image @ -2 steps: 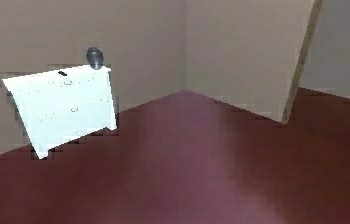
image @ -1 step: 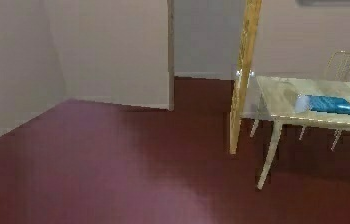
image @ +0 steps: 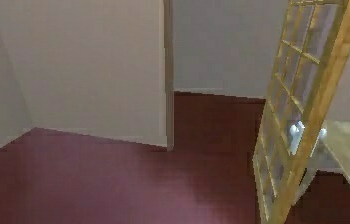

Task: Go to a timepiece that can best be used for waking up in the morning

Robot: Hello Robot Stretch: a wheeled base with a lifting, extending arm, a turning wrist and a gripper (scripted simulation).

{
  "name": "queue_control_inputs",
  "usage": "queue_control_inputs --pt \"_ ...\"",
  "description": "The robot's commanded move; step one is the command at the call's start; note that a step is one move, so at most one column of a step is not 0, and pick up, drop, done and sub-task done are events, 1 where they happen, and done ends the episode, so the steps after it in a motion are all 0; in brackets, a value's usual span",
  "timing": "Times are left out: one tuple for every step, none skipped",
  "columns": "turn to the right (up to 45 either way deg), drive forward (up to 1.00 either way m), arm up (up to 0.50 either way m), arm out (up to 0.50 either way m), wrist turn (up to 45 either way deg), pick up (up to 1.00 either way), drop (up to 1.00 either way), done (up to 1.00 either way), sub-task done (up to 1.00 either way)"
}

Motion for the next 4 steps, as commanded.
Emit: queue_control_inputs --pt "0.0 1.00 0.00 0.00 0.0 0.00 0.00 0.00 0.00" --pt "18.0 0.00 0.00 0.00 0.0 0.00 0.00 0.00 0.00" --pt "0.0 0.15 0.00 0.00 0.0 0.00 0.00 0.00 0.00" --pt "12.0 0.00 0.00 0.00 0.0 0.00 0.00 0.00 0.00"
